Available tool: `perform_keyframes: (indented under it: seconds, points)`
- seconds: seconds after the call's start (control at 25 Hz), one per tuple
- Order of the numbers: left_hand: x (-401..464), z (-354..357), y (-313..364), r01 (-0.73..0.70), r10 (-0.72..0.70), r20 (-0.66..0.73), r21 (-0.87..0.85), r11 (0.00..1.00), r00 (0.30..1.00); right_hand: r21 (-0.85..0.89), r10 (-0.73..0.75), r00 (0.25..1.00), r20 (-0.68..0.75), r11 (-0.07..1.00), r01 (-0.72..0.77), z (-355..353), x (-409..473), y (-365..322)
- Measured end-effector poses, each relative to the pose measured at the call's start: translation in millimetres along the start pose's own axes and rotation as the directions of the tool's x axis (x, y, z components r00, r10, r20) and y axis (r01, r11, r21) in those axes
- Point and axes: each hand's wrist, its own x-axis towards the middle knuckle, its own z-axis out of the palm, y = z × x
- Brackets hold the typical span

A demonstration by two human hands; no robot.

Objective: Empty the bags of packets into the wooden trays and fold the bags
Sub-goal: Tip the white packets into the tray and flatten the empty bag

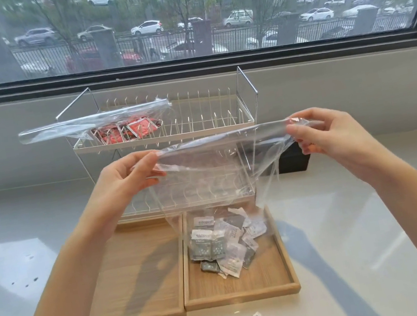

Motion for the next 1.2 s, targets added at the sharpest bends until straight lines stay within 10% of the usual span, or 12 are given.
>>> perform_keyframes:
  seconds: [0.2,0.68,1.2]
  points:
    - [13.6,-7.4,31.0,-0.03,0.025,-0.034,-0.183,0.983,0.999,0.118,-0.138,0.99,-0.028,0.983,0.141,-6.8,11.0,-28.7]
    - [-20.7,-7.8,-3.6,-0.081,0.078,-0.11,-0.024,0.996,0.991,0.113,-0.242,0.97,0.014,0.964,0.239,20.9,-6.5,23.2]
    - [-119.9,23.9,-162.6,0.523,-0.532,-0.03,0.234,0.82,0.846,-0.078,0.464,0.873,0.151,0.886,-0.457,62.8,-106.5,192.5]
